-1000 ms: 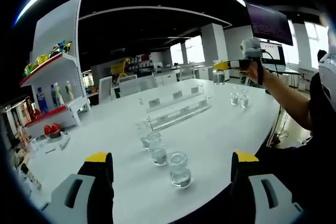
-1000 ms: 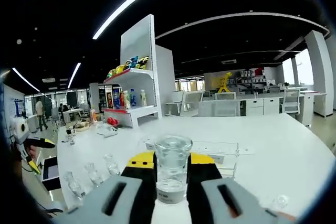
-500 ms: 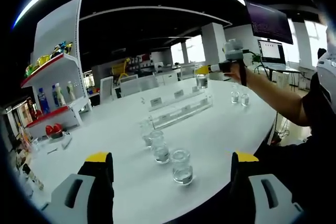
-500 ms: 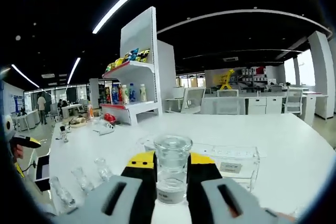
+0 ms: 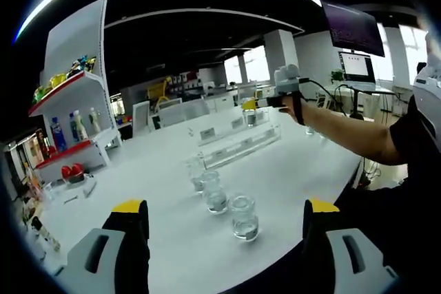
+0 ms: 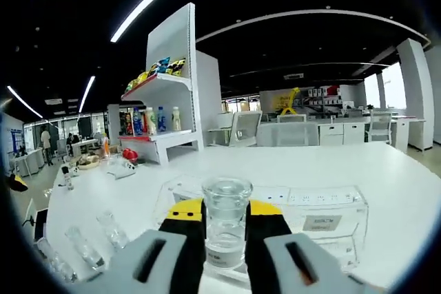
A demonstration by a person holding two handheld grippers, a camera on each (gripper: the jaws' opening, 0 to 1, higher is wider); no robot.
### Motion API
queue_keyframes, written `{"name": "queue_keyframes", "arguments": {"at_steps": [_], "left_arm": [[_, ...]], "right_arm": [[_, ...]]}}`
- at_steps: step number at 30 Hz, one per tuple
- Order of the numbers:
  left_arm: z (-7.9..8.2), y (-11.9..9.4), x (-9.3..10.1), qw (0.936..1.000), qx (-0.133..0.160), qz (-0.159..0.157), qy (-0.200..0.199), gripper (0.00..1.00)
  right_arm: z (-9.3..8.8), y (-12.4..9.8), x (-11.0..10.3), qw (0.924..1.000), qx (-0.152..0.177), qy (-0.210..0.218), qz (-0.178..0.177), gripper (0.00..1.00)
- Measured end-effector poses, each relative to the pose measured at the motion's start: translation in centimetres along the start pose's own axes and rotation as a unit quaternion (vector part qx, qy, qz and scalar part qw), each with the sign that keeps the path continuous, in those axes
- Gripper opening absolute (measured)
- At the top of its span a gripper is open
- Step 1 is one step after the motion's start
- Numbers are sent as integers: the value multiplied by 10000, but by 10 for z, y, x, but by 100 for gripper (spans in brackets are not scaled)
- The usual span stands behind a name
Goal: Identify the label on the chemical reagent bottle, grasp the chemical reagent bottle, and place it in the designated position on the reagent rack
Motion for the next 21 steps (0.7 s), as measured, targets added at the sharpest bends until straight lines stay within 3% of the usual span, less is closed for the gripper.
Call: {"name": "queue_keyframes", "arguments": {"at_steps": [9,21], "left_arm": [[-6,0,-1,10000,-36,-22,-38,92],[-10,4,0,9999,-43,-103,-82,93]], "right_arm": [[-16,21,-1,9998,85,23,-179,18],[-26,29,-7,9982,224,-452,-316,18]]}}
Point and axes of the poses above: the point that each gripper's makers call its tool centre point, and the gripper's own axes: y roughly forward along the fingers, x roughly to its right, z roughly out of its top, the point moved 3 cm from there along -y, roughly backward along the fingers, and after that the axes turned 11 degrees about -z, right-handed, at the moved point
